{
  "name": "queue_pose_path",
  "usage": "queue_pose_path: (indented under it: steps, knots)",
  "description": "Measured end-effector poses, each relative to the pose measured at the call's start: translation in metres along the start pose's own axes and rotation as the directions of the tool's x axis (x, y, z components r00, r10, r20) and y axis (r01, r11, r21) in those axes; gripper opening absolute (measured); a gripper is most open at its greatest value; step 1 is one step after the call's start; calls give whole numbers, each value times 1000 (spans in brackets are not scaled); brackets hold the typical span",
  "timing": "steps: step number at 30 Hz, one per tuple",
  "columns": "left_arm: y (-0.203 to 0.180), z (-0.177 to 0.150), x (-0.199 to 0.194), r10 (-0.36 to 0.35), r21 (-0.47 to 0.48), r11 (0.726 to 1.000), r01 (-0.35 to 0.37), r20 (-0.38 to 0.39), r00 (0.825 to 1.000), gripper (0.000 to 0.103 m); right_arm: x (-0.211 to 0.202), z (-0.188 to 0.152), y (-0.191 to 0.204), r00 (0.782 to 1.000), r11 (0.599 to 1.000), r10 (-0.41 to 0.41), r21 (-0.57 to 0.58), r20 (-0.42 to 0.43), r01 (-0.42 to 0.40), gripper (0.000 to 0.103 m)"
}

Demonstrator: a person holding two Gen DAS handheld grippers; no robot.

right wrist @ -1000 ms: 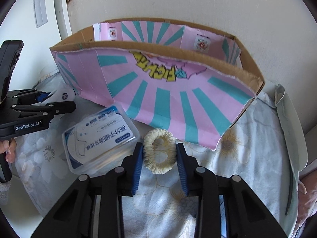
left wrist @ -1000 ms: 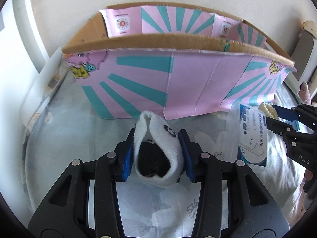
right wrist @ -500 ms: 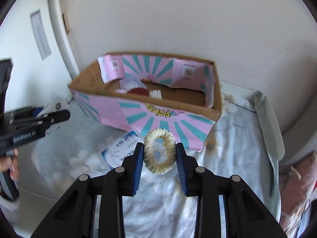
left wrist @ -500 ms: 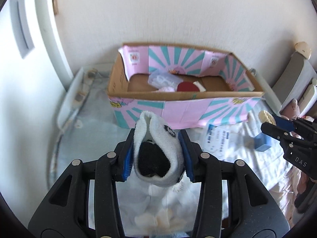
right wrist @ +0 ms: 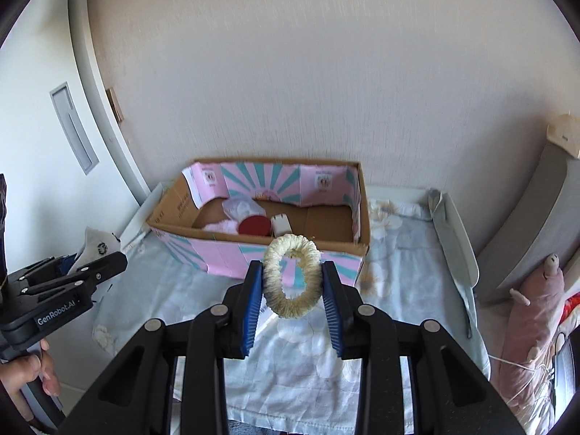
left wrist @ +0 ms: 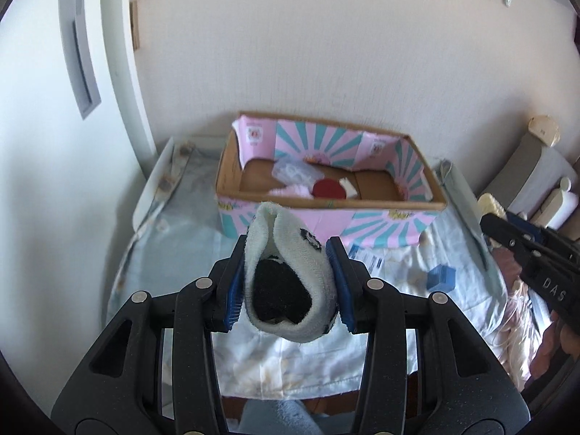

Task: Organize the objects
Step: 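Carry the white-black toy and beige hair tie over the box with both tools, then open both tools to drop the toy and hair tie into the box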

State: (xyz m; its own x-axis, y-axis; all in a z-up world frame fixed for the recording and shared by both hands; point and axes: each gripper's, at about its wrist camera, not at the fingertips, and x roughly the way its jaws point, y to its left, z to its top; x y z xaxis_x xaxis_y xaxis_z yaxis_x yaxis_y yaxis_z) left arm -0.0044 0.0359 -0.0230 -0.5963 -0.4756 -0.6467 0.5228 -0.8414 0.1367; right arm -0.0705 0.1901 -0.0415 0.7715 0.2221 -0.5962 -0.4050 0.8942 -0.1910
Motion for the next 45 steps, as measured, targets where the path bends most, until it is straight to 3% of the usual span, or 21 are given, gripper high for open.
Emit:
queue_pose_path:
  steps: [8,14,25,35,45]
  knots:
    - [-1,28,-4,-3,20,1000,2,34,999,38,-1,21,-4,1000,1000,-8,9,29,8,30]
    - [2,48,13,-15,20,1000,15,14,1000,38,7,43,-9,999,1000,-16,4,29,16,30]
    - [6,106,56,-15,65,998,16,-10,1000,38,55,83,-14,1000,1000,-19,-22,-18,18,30]
    - [-5,132,145,-62,88,993,77,-160,985,38,142,107,-25,987,999,-28,-34,-159,22,30]
    - [-12,128,235,-75,92,990,111,-329,941,38,227,94,-40,934,1000,-25,-13,-355,21,30]
